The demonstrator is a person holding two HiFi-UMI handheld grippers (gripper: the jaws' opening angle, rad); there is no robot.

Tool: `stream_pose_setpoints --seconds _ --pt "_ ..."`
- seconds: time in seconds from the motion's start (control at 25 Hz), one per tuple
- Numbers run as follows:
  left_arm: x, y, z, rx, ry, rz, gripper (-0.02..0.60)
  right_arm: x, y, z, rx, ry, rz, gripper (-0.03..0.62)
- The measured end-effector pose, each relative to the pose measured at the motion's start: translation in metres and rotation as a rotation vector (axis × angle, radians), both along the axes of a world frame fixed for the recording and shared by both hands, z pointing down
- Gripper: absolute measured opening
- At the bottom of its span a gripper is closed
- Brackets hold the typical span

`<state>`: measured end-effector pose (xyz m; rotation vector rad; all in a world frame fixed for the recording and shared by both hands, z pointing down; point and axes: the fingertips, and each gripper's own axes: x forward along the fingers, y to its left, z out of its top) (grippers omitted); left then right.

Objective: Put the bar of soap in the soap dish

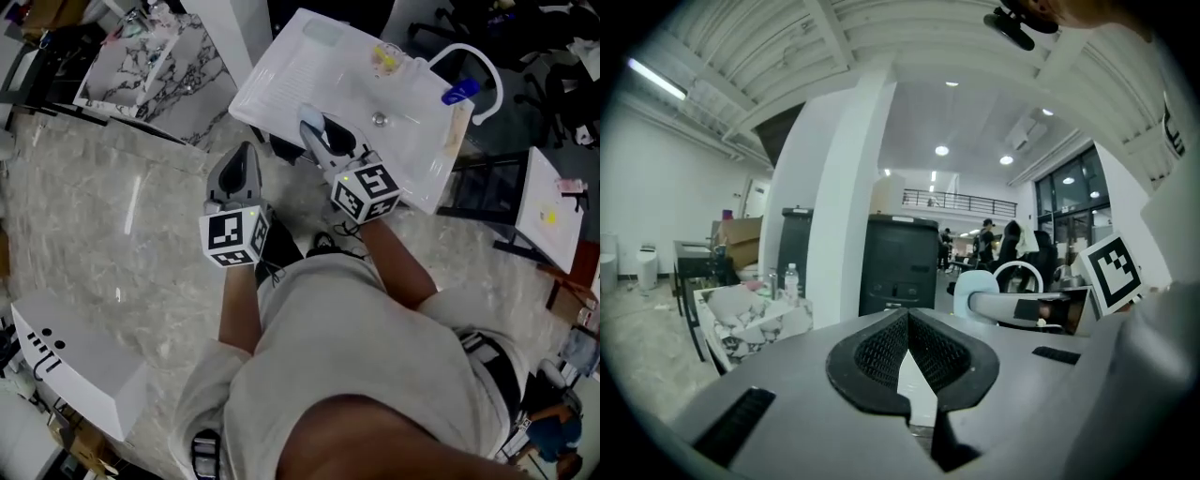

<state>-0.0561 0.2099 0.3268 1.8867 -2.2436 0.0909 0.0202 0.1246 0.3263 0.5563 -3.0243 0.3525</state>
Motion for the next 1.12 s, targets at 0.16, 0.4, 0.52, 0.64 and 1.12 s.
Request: stream_pose_setpoints --seconds 0.16,0.4,0.52,0.64,1.12 --pt "-0.037 -0.027 0.001 -0.002 0.01 0.065 0.018 -0.033 -0.022 0.003 -0.034 0.007 0.055 0.115" --pt "-0.084 -0.051 0.011 -0.009 0.035 0.161 0.018 -0.068 -0.041 0.012 -0.076 0.014 0.151 0.115" --pt "-0.101 -0.06 0.019 -0.029 0.047 0.215 0.018 -0.087 -0.048 0.015 -0.067 0.033 0.179 0.115" --pt "-0.115 -0.069 0.025 -0.045 0.052 0.275 0.018 -0.099 -0.052 0.017 -0.047 0.056 0.21 0.115" --pt "-0.097 -0.137 0.053 -0.109 0.096 0.47 0.018 -0.074 -0.098 0.032 -0.051 0.136 0.345 0.114"
